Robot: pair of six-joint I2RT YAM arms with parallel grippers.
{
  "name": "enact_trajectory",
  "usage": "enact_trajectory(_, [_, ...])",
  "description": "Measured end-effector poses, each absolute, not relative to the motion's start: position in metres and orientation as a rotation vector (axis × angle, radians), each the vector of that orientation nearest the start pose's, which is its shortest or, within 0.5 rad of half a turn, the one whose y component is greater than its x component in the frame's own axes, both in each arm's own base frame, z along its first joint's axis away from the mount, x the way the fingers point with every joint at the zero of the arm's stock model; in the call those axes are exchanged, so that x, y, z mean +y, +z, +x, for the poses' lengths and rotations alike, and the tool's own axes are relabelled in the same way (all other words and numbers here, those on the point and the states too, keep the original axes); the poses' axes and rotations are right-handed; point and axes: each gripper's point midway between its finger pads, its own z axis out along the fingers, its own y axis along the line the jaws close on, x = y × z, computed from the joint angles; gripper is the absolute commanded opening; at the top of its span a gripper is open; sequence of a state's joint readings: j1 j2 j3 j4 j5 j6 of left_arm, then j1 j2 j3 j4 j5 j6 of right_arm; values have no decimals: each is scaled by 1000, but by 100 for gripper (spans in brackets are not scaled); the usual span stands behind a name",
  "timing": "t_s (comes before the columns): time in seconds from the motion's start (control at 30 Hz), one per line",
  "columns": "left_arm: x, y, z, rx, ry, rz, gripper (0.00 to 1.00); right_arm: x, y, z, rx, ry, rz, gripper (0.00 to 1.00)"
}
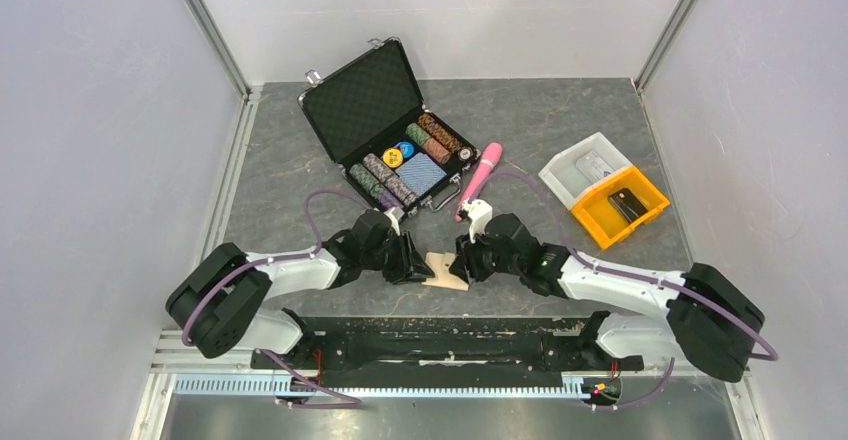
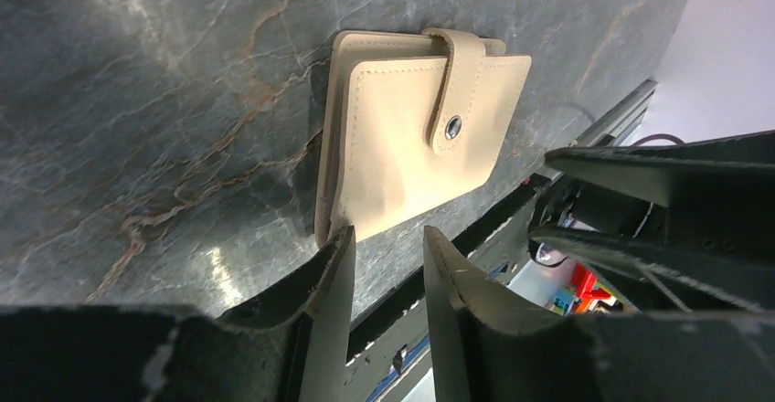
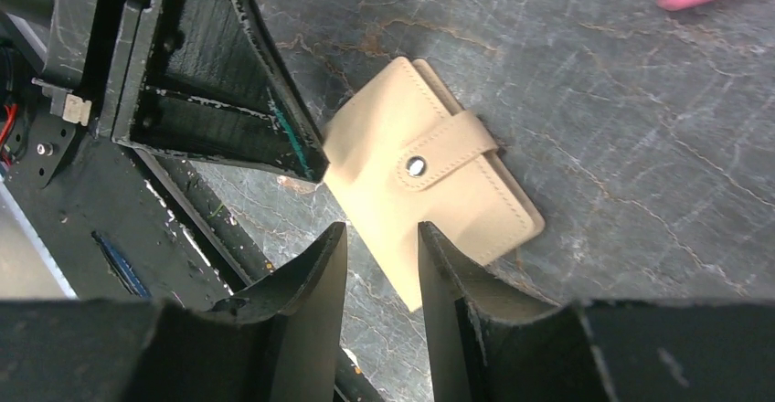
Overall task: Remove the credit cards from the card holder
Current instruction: Open the card holder at the center of the board.
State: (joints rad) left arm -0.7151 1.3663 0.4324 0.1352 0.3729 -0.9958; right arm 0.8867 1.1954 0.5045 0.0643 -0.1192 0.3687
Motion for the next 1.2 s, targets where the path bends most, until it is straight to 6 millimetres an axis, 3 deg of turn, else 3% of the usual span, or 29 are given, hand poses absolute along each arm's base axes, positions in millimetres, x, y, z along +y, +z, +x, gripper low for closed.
enact_trajectory(0.4, [-272,34,166,2662,-1159,-172,40,297,69,196,2191,672,-743,37])
enact_trajectory(0.87, [-259,27,165,2676,-1072,-213,40,295,32,194,2250,538,-843,38])
enact_trajectory(1.0, [-259,25,164,2685,-1065,-216,40,295,32,196,2236,494,-850,38])
enact_trajectory(1.1, [-259,25,164,2685,-1065,-216,40,295,31,197,2231,472,-849,36])
enact_trajectory(1.2, [-259,24,164,2686,-1064,-216,40,294,31,199,2228,454,-842,27])
